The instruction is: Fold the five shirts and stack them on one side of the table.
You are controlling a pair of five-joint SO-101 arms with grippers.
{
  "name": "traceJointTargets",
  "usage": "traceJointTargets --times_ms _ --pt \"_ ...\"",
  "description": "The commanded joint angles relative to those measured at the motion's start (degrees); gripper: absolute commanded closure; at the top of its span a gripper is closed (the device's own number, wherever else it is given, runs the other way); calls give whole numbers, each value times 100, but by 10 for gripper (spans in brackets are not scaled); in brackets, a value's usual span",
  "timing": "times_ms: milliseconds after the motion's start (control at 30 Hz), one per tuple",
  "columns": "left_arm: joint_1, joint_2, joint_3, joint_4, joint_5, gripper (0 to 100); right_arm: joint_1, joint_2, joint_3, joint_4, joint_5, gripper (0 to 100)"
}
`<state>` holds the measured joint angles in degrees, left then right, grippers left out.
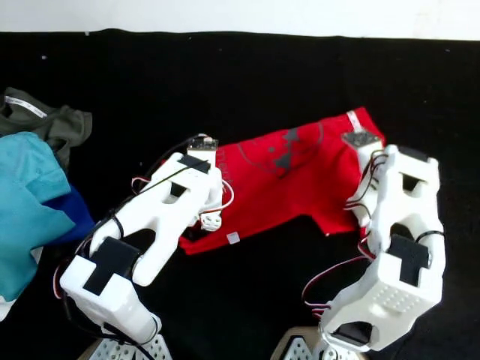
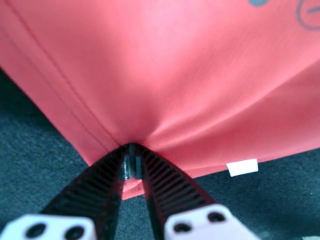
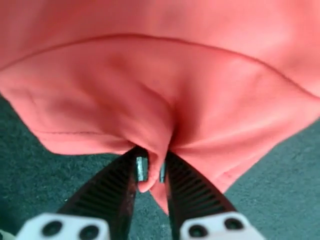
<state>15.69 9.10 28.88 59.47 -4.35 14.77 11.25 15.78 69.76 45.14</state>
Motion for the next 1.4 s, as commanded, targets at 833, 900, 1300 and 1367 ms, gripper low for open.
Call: traceJointTargets --times_ms 833,900,1300,1367 --pt "-101 13 22 -141 26 992 -708 3618 -6985 1007 -2092 779" --pt "-101 13 22 -141 26 992 -655 3714 -7486 1200 -2391 779" --pt "-101 13 22 -141 26 992 -435 3697 -9666 3143 -2532 851" --pt "-101 13 22 -141 26 992 -347 3662 -9613 3143 -2523 986"
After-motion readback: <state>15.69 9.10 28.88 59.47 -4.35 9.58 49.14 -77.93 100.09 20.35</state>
